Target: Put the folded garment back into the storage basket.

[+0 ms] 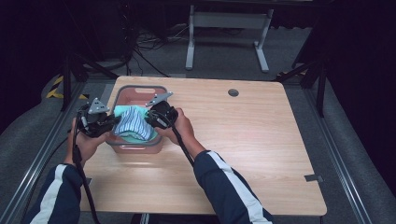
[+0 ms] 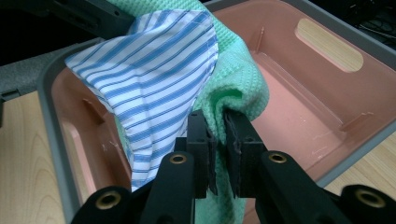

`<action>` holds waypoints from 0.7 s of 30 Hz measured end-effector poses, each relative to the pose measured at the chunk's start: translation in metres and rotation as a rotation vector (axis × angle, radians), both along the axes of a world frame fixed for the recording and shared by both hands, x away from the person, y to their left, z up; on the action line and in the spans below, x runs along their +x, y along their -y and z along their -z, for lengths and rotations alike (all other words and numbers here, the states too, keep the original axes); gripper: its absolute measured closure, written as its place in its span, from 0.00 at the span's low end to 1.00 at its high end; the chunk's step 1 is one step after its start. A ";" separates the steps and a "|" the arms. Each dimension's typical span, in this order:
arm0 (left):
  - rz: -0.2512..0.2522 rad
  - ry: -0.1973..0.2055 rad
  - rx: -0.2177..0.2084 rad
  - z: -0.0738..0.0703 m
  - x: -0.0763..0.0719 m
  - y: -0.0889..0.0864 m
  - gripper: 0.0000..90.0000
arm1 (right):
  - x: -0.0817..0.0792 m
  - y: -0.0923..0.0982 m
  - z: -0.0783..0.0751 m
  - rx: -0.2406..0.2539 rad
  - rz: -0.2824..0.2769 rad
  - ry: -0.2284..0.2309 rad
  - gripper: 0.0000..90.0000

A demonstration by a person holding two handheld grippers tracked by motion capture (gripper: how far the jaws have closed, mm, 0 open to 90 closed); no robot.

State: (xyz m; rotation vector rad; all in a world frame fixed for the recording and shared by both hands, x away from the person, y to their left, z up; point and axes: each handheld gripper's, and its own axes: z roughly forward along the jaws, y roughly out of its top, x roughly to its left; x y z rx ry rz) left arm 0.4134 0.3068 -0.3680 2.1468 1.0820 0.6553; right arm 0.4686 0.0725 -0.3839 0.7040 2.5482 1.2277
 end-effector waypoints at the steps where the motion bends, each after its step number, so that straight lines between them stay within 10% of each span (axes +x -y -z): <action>1: -0.001 0.001 -0.001 0.000 0.000 0.000 0.91 | 0.001 -0.001 0.000 -0.003 0.002 0.002 0.90; 13: 0.001 -0.033 0.019 0.008 0.005 0.002 0.88 | 0.004 -0.005 0.006 -0.043 0.019 -0.008 0.86; 21: -0.018 -0.011 0.028 0.007 0.003 0.007 0.69 | 0.005 0.001 0.007 -0.062 0.037 -0.009 0.80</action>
